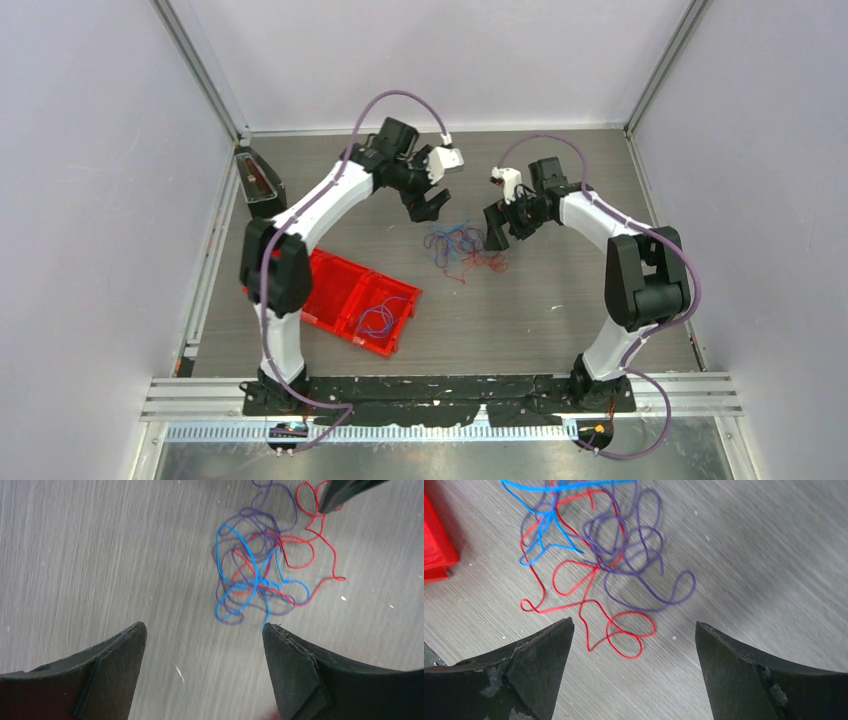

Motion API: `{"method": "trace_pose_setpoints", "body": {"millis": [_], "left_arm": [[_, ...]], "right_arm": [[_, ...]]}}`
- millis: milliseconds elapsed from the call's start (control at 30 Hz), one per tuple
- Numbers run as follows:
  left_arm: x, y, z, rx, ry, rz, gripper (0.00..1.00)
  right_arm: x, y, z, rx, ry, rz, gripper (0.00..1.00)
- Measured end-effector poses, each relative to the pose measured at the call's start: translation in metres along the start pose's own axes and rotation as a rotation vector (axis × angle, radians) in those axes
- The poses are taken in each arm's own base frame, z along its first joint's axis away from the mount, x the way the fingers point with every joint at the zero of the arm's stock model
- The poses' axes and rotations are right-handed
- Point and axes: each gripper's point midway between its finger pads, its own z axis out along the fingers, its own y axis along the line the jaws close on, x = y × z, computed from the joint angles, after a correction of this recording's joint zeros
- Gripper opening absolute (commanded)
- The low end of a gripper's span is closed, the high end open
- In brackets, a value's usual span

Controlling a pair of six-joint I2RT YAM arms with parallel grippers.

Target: Untangle the cables

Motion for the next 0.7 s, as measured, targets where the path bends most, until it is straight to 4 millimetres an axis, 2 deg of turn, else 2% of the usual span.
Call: {"method": "trace_pose_setpoints", "body": {"millis": [100,200,333,400,500,533,567,633,700], "left_arm": [[-0.005,0.003,0.032,0.039,0.027,0.038,0.89],[0.005,-0.003,0.056,0.071,0.084,0.052,0.85],[0.024,-0.012,0.081,0.109,0.151,0.043,0.76],[0.036,-0.016,0.089,0.122,0.187,0.029,0.53],[0.05,-0.015,0.094,0.115,0.228,-0.006,0.08],[0.051,-0.014,0.093,0.113,0.233,-0.027,0.02],[0.052,-0.014,0.092,0.115,0.23,-0.041,0.0],[0.043,-0.015,0.088,0.128,0.175,-0.114,0.0],[0.034,-0.014,0.074,0.131,0.096,-0.21,0.0]], "right_arm": [[0.014,-0.006,-0.003,0.006,0.017,0.04,0.97],[0.024,-0.004,-0.009,-0.003,0.032,0.068,0.95],[0.017,0.004,-0.021,-0.02,-0.008,0.068,0.95],[0.01,0.009,-0.029,-0.024,-0.042,0.056,0.95],[0.001,0.014,-0.038,-0.022,-0.094,0.041,0.96],[-0.001,0.016,-0.04,-0.018,-0.117,0.038,0.96],[-0.003,0.017,-0.041,-0.016,-0.134,0.041,0.96],[-0.007,0.019,-0.041,-0.012,-0.174,0.057,0.99],[-0.014,0.02,-0.037,-0.011,-0.215,0.075,0.99]]}}
